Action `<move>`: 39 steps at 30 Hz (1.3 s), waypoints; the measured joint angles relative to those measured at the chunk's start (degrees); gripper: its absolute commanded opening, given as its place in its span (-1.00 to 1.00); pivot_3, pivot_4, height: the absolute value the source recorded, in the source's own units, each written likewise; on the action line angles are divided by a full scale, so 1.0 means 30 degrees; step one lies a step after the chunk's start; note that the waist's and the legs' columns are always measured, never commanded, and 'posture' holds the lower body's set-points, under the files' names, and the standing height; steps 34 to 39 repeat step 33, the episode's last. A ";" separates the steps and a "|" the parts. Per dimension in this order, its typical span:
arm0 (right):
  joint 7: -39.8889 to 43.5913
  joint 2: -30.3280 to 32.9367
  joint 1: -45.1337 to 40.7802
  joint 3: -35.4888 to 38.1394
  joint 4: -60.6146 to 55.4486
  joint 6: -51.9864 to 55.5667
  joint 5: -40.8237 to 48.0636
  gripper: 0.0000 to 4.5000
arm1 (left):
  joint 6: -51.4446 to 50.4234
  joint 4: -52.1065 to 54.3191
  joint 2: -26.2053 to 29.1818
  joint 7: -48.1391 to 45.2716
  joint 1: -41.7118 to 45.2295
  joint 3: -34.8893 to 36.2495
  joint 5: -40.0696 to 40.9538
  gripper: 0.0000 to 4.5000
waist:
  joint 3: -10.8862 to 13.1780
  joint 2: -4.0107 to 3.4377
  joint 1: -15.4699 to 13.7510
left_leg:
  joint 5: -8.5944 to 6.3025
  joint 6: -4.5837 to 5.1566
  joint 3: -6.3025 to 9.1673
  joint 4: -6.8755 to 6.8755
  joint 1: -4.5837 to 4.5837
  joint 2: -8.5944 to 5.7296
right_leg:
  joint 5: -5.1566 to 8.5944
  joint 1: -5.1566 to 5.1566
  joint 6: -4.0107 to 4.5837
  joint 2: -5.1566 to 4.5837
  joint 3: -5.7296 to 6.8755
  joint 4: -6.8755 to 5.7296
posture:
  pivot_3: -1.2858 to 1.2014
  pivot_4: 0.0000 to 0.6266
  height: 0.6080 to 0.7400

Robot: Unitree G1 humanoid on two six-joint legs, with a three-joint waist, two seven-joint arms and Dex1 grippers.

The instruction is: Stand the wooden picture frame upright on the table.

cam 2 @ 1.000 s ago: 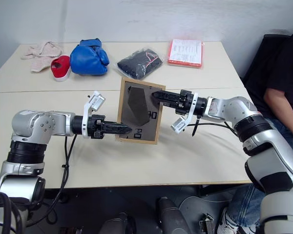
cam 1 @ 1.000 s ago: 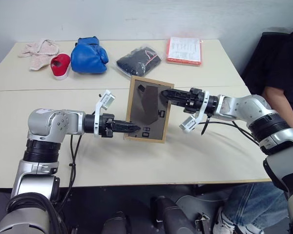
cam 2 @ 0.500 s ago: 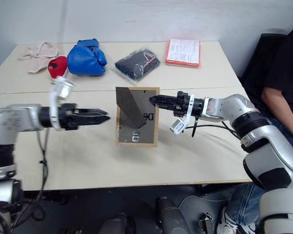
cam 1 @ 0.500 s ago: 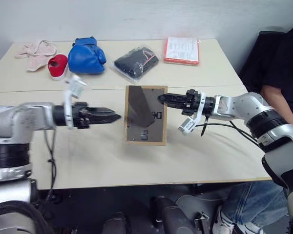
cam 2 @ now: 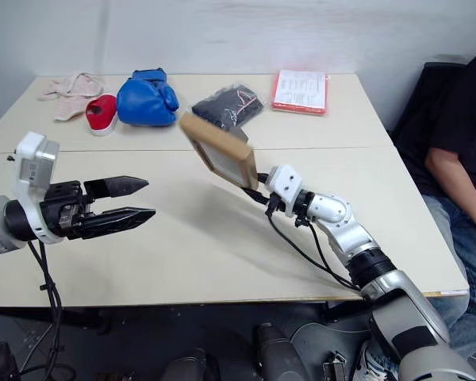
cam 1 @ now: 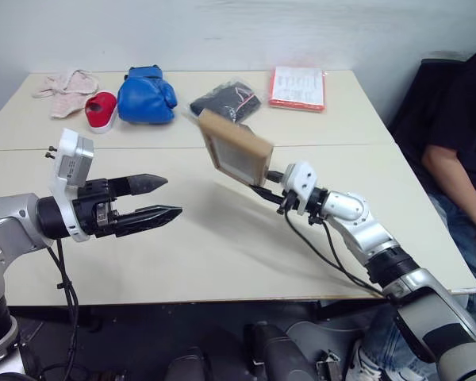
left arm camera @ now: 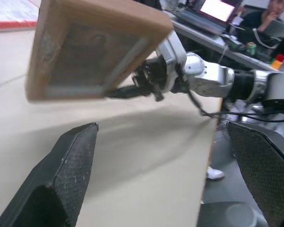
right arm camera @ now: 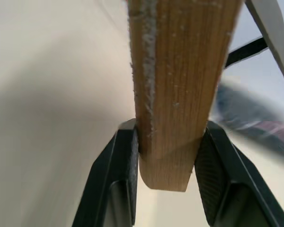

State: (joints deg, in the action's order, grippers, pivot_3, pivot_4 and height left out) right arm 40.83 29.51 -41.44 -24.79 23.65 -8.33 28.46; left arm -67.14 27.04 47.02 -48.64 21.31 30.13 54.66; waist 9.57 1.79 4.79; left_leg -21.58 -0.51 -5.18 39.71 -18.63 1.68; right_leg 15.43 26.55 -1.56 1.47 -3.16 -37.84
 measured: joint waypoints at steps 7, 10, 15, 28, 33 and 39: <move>0.1533 -0.2199 0.0725 0.2387 -0.1458 0.8611 0.2908 -0.46 | 0.1801 -0.0207 0.0230 0.0377 -0.0609 -0.0695 -0.0263 1.00 | -0.0002 0.0003 -0.0078 | -0.0007 0.0005 -0.0006 -0.0040 -0.0030 -0.0002 | 0.0004 0.0027 0.0007 0.0000 0.0004 0.0047 | 0.03 -0.52 1.00; 0.1926 -0.2468 0.1347 0.2405 -0.1266 0.9887 0.2092 -0.46 | 0.2251 -0.0252 0.0474 0.0377 -0.0692 -0.0769 -0.0296 1.00 | -0.0001 0.0002 -0.0081 | -0.0011 0.0014 -0.0006 -0.0041 -0.0056 -0.0005 | 0.0004 0.0046 0.0007 0.0000 0.0005 0.0062 | 0.03 -0.52 1.00; 0.2669 -0.2589 0.1385 0.2793 -0.1360 1.0435 0.0922 -0.02 | 0.2827 -0.0369 0.0721 0.0335 -0.0816 -0.1414 -0.0307 1.00 | -0.0005 0.0008 -0.0052 | -0.0015 0.0018 -0.0009 -0.0041 -0.0052 -0.0009 | 0.0005 0.0047 0.0006 -0.0001 0.0003 0.0062 | 0.03 -0.52 1.00; 0.5775 0.4113 0.2928 0.6575 -0.8022 1.4640 0.1361 0.98 | 0.4215 -0.2157 0.1466 -0.0062 -0.0577 -0.2384 -0.1049 1.00 | 0.0016 -0.0025 -0.0518 | -0.0039 0.0060 -0.0004 -0.0051 -0.0090 -0.0015 | 0.0006 0.0061 -0.0001 -0.0002 0.0010 0.0134 | 0.03 -0.52 1.00; 0.9179 0.8140 0.3164 1.0248 -1.0142 1.7641 0.5034 0.98 | 0.5043 -0.2910 0.1728 -0.0477 -0.0468 -0.2552 -0.1454 1.00 | 0.0023 -0.0032 -0.0538 | -0.0102 0.0176 -0.0013 -0.0084 -0.0074 -0.0010 | 0.0006 0.0051 -0.0003 0.0005 0.0006 0.0146 | 0.03 -0.52 1.00; 0.9179 0.8140 0.3164 1.0248 -1.0142 1.7641 0.5034 0.98 | 0.5043 -0.2910 0.1728 -0.0477 -0.0468 -0.2552 -0.1454 1.00 | 0.0023 -0.0032 -0.0538 | -0.0102 0.0176 -0.0013 -0.0084 -0.0074 -0.0010 | 0.0006 0.0051 -0.0003 0.0005 0.0006 0.0146 | 0.03 -0.52 1.00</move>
